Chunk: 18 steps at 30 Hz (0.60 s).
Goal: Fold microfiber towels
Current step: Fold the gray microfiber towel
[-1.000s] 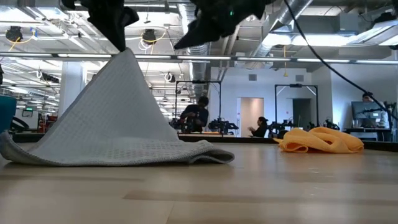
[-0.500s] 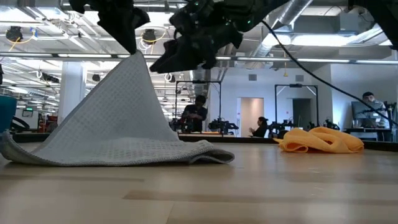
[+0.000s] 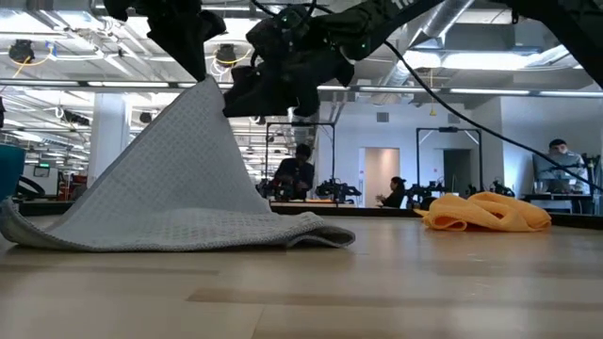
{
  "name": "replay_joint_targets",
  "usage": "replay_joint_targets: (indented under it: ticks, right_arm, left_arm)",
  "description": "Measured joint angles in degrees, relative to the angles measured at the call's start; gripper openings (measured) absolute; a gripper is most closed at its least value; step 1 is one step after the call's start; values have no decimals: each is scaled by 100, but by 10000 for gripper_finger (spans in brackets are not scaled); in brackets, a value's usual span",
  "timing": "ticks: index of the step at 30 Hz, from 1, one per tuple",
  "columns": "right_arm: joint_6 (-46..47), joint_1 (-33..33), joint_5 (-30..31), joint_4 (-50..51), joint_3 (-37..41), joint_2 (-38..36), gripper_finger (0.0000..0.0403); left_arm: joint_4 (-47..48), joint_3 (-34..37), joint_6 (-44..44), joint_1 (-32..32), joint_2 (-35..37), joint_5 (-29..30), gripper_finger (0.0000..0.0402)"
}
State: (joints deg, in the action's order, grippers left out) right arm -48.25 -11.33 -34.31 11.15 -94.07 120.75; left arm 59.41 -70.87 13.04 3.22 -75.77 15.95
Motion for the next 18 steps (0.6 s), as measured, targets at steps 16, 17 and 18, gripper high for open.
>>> replay_joint_targets:
  ticks: [16,17,18]
  right_arm:
    - [15,64,-412,1119,6,-11,244]
    - [20,85,-414,1118,6,-11,244]
    - [19,110,-407,1129,6,-11,244]
  left_arm:
    - [357,-631,-285,0,0,139,0]
    - [416,-757,-296,0,0,138,0]
    - [478,-862,-297,0,0,139,0]
